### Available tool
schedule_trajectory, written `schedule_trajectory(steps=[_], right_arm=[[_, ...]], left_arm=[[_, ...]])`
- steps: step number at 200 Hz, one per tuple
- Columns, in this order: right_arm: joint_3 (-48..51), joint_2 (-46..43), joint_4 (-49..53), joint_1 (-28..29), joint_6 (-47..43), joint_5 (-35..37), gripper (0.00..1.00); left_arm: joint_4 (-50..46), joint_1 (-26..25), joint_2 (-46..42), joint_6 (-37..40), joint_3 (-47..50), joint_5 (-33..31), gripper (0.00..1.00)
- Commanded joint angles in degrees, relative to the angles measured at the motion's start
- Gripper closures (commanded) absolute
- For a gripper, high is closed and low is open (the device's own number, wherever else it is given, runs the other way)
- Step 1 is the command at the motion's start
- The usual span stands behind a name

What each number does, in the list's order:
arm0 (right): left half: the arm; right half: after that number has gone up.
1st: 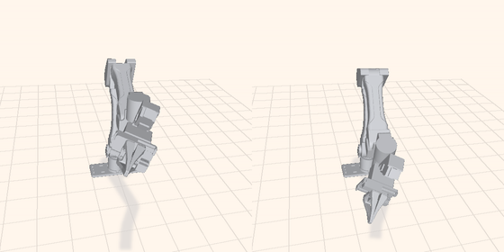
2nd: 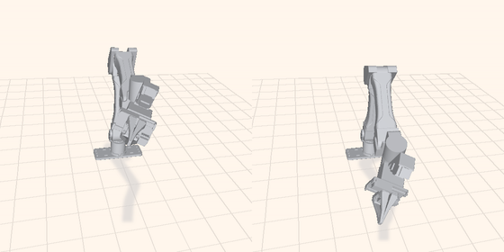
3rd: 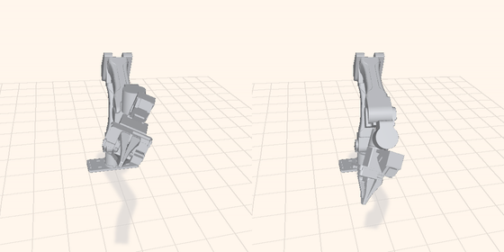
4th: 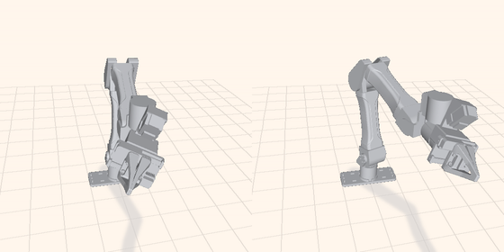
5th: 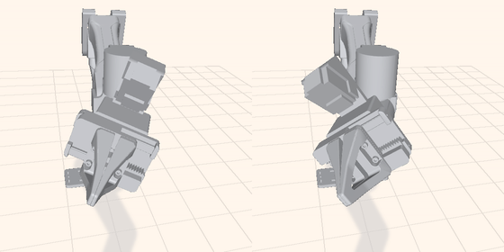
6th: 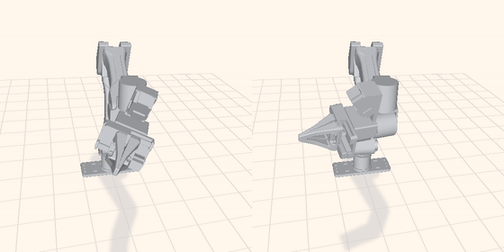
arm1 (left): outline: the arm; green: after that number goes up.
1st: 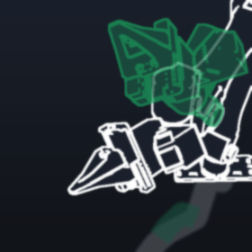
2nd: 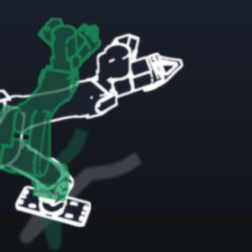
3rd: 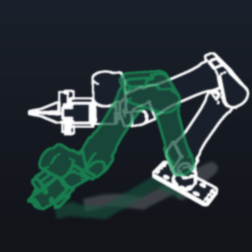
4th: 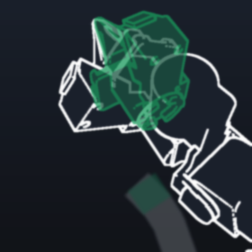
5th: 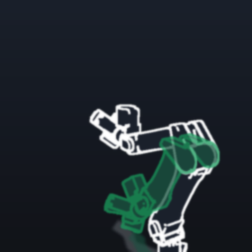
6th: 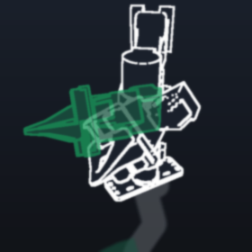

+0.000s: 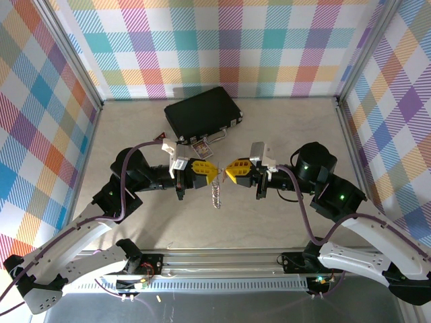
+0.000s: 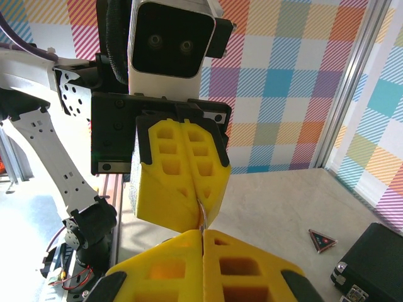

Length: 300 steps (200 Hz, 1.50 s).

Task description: Put the keys on the keyring

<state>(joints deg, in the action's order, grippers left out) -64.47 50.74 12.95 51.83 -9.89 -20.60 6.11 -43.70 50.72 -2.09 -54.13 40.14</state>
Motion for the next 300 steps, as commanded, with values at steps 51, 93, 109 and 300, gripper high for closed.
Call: schedule_trajectory(steps=[51,93,109,300], right_arm=[[-0.49,0.63,-1.82,0.46,-0.55,-0.58,1.0],[-0.46,1.07,-2.35,0.48,-0.39,-0.75,1.0],[-0.48,1.21,-2.32,0.51,-0.48,-0.75,1.0],[-0.92,1.94,1.09,1.16,-3.41,-5.34,1.0]], left_arm=[[2.33,0.08,-0.98,0.3,0.3,0.2,1.0],[2.17,0.02,-1.24,0.22,0.6,0.21,1.0],[2.15,0.03,-1.33,0.18,0.6,0.28,1.0],[2.56,0.1,-1.16,-1.06,0.65,0.77,1.0]])
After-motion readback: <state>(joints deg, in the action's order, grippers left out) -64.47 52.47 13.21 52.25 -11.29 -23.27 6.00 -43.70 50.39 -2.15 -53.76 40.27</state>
